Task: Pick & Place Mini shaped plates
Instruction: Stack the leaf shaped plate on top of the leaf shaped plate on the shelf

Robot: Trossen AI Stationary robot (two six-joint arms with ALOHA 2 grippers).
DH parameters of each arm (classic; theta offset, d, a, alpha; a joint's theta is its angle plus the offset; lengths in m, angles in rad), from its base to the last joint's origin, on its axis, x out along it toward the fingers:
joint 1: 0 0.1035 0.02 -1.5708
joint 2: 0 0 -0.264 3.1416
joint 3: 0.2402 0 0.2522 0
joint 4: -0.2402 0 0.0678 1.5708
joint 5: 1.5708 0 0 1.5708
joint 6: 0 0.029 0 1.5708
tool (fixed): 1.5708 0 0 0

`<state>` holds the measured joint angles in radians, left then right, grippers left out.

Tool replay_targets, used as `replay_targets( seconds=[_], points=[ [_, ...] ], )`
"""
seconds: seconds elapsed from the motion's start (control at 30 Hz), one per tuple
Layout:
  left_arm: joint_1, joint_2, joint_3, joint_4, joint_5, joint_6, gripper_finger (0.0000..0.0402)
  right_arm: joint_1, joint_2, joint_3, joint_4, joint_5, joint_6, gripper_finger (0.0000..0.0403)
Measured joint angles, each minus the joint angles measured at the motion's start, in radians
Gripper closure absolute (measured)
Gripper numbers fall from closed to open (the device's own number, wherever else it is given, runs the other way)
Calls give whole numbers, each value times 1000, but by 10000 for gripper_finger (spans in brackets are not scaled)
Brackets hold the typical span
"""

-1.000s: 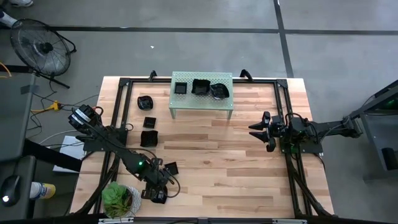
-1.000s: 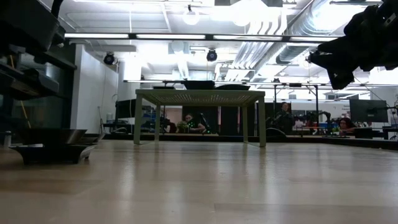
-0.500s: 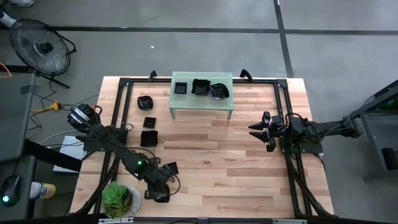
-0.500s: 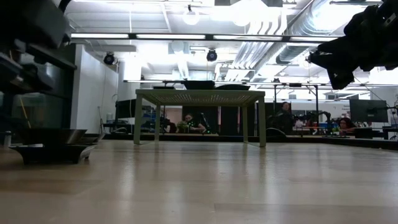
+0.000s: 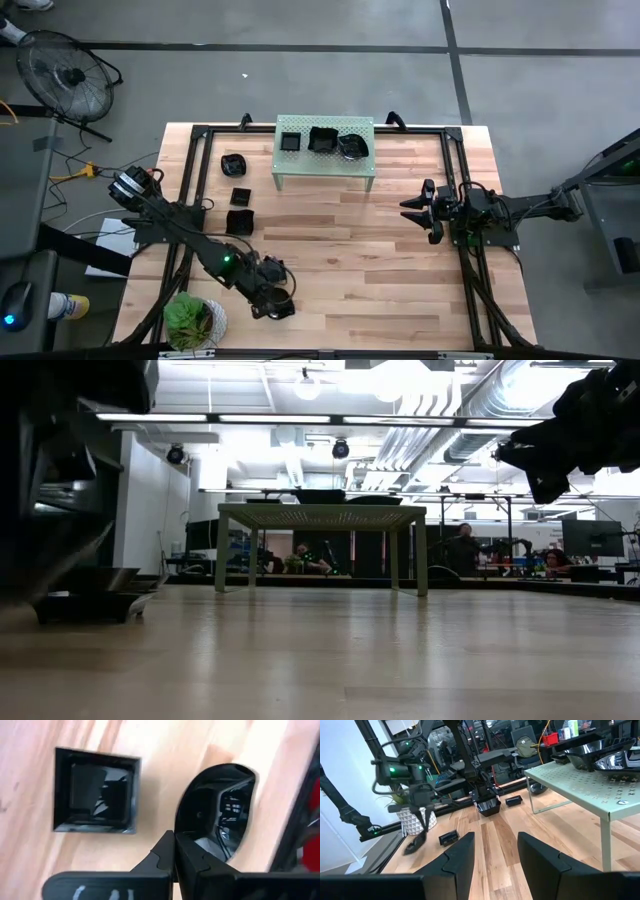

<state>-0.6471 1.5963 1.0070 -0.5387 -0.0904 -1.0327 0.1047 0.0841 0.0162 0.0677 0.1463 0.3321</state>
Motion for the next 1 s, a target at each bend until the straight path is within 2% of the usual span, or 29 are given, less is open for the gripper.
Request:
replay_targets(
  seconds=[0.13,0.27,0.37,0.53,0.63,0.8,0.9,1.0],
  points=[
    [-1,0,44,22,-29,-76,401,0,0,0,0,0,0,258],
    [-1,0,107,23,-129,-139,401,0,0,0,16,0,73,258],
    [0,0,148,22,-266,-206,401,0,0,0,15,0,132,258],
    [0,0,184,22,-578,-327,401,0,0,0,23,0,151,258],
    [0,0,185,25,-732,-381,401,0,0,0,27,1,255,258],
    [0,0,185,41,-914,-411,401,0,0,0,27,-30,480,258],
    [6,0,185,65,-1021,-407,401,0,1,0,27,-22,520,258],
    [31,4,186,104,-1081,-373,401,0,1,0,44,-29,549,258]
  ],
)
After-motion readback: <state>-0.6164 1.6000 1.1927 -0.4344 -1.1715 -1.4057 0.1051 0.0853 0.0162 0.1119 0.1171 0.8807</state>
